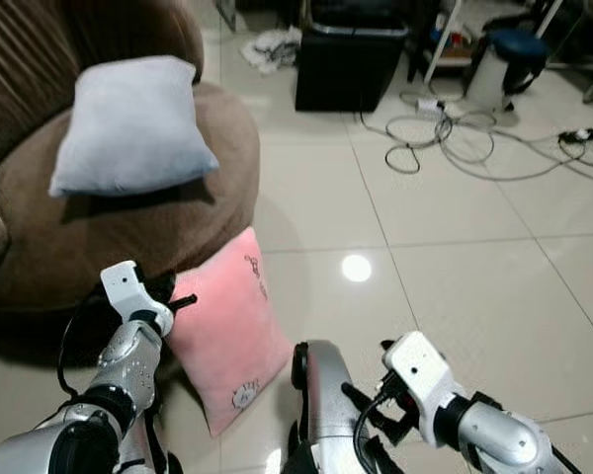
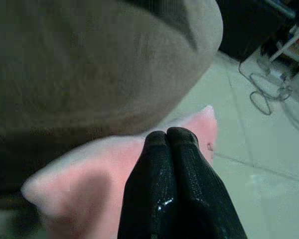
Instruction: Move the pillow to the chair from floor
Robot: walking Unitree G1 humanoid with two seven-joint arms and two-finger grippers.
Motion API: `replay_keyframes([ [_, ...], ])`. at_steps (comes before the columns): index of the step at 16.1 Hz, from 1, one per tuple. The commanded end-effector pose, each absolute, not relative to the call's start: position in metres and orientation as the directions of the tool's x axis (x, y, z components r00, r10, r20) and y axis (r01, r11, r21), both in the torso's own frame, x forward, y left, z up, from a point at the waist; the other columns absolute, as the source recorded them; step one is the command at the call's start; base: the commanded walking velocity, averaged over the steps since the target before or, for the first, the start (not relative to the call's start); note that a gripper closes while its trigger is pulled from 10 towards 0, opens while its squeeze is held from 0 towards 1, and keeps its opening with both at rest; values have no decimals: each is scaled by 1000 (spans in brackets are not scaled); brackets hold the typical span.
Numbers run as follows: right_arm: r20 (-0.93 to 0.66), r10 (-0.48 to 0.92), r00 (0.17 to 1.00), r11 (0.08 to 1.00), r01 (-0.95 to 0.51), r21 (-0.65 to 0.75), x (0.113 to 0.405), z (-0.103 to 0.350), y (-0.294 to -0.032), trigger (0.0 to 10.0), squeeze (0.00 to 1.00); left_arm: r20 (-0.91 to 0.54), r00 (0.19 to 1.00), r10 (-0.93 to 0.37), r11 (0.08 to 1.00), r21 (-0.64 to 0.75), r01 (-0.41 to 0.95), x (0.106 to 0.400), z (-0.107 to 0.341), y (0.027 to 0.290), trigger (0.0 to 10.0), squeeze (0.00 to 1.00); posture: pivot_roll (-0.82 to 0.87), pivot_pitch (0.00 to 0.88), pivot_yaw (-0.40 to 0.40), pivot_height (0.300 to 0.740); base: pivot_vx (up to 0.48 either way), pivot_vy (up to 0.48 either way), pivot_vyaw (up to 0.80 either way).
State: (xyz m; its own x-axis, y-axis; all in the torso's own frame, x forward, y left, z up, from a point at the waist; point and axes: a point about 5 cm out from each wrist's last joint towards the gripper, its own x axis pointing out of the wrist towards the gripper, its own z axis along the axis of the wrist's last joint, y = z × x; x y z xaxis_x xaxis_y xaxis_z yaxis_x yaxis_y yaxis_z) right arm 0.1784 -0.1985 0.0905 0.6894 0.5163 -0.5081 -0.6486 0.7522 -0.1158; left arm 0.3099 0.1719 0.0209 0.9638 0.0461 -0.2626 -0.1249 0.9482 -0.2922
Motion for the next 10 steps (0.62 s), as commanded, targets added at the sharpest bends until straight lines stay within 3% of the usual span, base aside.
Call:
replay_keyframes([
  [1, -496, 479, 724, 773, -616, -153, 184, 91, -203, 10000, 0, -315, 948, 55, 979, -170, -113, 302, 12, 173, 10000, 0, -190, 64, -62, 521, 0, 0, 0],
  [2, -493, 475, 729, 776, -611, -155, 186, 90, -201, 10000, 0, -351, 931, 103, 977, -140, -161, 298, 7, 182, 10000, 0, -189, 72, -67, 521, 0, 0, 0],
  [3, -489, 476, 731, 777, -610, -157, 187, 88, -198, 10000, 0, -385, 907, 174, 959, -142, -245, 292, 2, 194, 10000, 451, -191, 77, -70, 521, 0, 0, 0],
  [4, -482, 485, 730, 772, -616, -158, 187, 89, -194, 10000, 0, -396, 891, 223, 931, -184, -315, 288, -1, 203, 10000, 1000, -201, 91, -78, 521, 0, 0, 0],
  [7, -467, 502, 728, 765, -626, -153, 182, 96, -191, 10000, 0, -458, 844, 279, 855, -281, -435, 275, -12, 213, 10000, 1000, -222, 103, -88, 521, 0, 0, 0],
  [10, -456, 505, 733, 764, -625, -159, 181, 105, -193, 10000, 0, -457, 845, 278, 794, -386, -470, 275, -13, 214, 10000, 1000, -249, 131, -103, 521, 0, 0, 0],
])
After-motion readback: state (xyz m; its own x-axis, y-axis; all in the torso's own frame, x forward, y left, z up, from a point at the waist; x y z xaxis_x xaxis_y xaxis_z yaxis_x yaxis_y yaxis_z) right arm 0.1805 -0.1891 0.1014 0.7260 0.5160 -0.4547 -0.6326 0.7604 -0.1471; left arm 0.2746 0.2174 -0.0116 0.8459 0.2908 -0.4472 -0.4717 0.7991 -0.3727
